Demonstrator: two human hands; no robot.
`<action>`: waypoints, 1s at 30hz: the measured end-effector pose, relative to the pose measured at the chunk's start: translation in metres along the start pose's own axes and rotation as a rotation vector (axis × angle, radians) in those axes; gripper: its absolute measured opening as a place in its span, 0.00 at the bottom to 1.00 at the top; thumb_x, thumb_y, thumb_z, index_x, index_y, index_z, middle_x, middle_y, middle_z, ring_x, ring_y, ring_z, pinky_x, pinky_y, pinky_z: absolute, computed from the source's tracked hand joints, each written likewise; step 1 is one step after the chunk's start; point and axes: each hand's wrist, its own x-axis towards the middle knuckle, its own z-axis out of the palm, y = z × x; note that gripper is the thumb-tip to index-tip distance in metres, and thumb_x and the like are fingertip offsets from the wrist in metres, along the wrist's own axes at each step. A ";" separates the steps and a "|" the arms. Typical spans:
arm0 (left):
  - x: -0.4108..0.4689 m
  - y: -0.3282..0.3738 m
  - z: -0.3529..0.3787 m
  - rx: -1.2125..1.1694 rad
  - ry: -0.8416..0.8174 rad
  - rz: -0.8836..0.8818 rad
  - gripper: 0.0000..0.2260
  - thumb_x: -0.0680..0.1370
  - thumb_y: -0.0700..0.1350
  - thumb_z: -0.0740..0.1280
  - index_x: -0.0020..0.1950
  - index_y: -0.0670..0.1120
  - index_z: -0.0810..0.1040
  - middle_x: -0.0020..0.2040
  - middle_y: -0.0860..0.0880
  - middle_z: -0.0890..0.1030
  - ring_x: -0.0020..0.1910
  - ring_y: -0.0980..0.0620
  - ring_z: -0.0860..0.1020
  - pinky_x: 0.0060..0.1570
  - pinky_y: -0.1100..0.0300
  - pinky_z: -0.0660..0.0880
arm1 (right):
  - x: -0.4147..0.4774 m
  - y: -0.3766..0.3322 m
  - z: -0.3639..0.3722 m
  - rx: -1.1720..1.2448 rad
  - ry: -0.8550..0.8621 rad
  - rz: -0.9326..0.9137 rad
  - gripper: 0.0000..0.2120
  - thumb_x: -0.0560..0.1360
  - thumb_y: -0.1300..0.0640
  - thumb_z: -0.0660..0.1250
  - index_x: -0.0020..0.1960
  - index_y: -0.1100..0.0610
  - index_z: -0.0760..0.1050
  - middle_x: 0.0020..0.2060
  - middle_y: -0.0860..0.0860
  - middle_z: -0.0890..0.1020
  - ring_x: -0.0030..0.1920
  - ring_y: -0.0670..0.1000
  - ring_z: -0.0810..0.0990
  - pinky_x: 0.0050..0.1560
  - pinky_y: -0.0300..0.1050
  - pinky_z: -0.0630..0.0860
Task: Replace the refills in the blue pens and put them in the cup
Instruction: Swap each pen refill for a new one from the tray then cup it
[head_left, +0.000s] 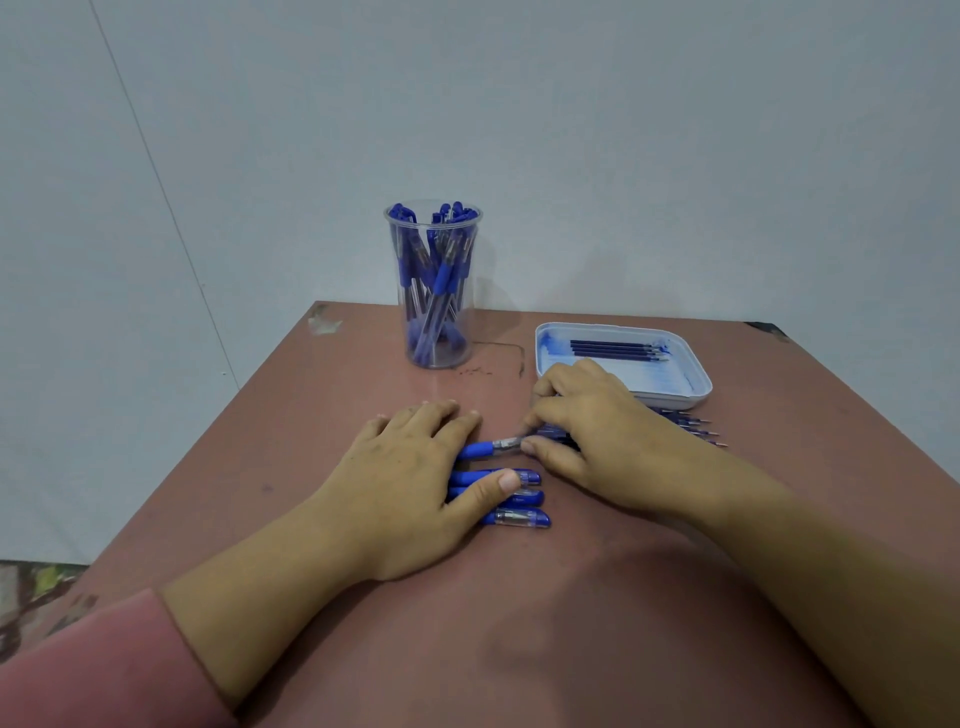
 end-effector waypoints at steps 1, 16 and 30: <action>0.000 0.000 -0.001 -0.009 0.018 0.010 0.43 0.69 0.74 0.34 0.78 0.54 0.57 0.74 0.57 0.62 0.72 0.57 0.61 0.72 0.57 0.56 | 0.000 0.001 -0.002 0.007 0.016 0.007 0.09 0.77 0.50 0.65 0.50 0.53 0.80 0.48 0.46 0.74 0.49 0.48 0.68 0.54 0.47 0.68; 0.037 0.007 -0.034 -0.482 0.224 0.166 0.13 0.73 0.61 0.65 0.55 0.60 0.79 0.39 0.67 0.79 0.40 0.60 0.78 0.40 0.71 0.72 | -0.021 0.005 -0.022 0.400 0.374 0.121 0.14 0.75 0.58 0.70 0.44 0.37 0.73 0.45 0.37 0.79 0.44 0.42 0.79 0.44 0.28 0.72; 0.033 0.003 -0.015 -0.618 0.264 0.176 0.07 0.78 0.47 0.68 0.53 0.58 0.80 0.34 0.56 0.79 0.29 0.58 0.71 0.32 0.72 0.65 | -0.014 0.007 -0.013 0.386 0.355 0.113 0.02 0.73 0.50 0.66 0.43 0.43 0.75 0.40 0.43 0.80 0.39 0.47 0.79 0.40 0.43 0.73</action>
